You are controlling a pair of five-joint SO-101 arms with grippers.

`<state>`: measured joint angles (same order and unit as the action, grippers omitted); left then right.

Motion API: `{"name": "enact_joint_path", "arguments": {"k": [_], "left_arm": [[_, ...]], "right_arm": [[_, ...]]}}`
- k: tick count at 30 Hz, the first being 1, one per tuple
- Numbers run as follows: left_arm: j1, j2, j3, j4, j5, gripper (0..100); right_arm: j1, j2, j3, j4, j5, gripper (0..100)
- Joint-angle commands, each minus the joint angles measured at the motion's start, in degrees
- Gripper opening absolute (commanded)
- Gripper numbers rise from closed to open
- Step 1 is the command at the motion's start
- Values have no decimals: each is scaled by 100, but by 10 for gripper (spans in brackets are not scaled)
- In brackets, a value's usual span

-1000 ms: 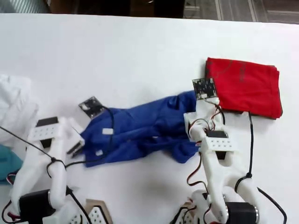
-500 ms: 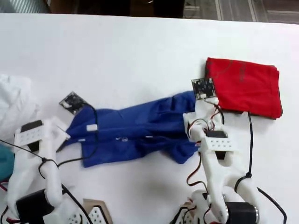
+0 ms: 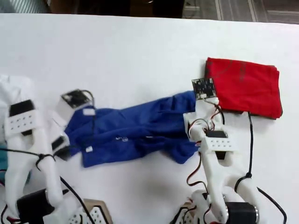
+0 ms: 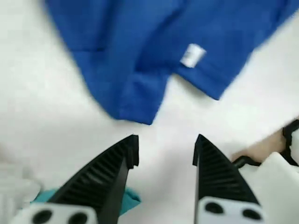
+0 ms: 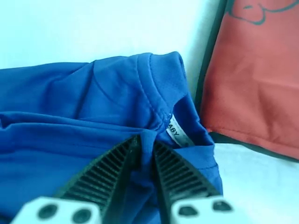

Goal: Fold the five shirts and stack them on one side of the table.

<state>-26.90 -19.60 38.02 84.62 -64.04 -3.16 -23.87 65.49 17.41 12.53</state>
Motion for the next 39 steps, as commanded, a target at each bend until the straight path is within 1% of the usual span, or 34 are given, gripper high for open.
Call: {"name": "enact_joint_path", "arguments": {"k": [1,5,7,11,15,18,27,29,33,37,39], "left_arm": [[334,-9,374,-413,-79,210],[334,0,1042,-1846,352,210],[334,0,1341,-2321,484,210],[325,9,1727,-2708,510,210],[325,9,1807,-3121,536,210],[325,9,1807,-3288,756,210],[316,-9,1807,-3314,782,210],[325,-9,1807,-3314,800,210],[325,-9,1815,-3305,800,210],[325,-9,1886,-3332,738,213],[325,-9,1982,-3508,563,213]], "right_arm": [[-13,-13,-26,-119,-35,20],[-22,-13,-26,-119,-35,20],[-22,-13,-26,-119,-35,20],[-22,-13,-35,-119,-35,20],[-22,-13,-35,-119,-35,20],[-13,-13,-35,-119,-35,20],[-13,4,-35,-145,-70,22],[-13,31,9,-338,-62,23],[-22,347,18,-708,-79,21],[-22,629,-176,-734,-79,21],[-119,716,-237,-725,-79,21]]}}
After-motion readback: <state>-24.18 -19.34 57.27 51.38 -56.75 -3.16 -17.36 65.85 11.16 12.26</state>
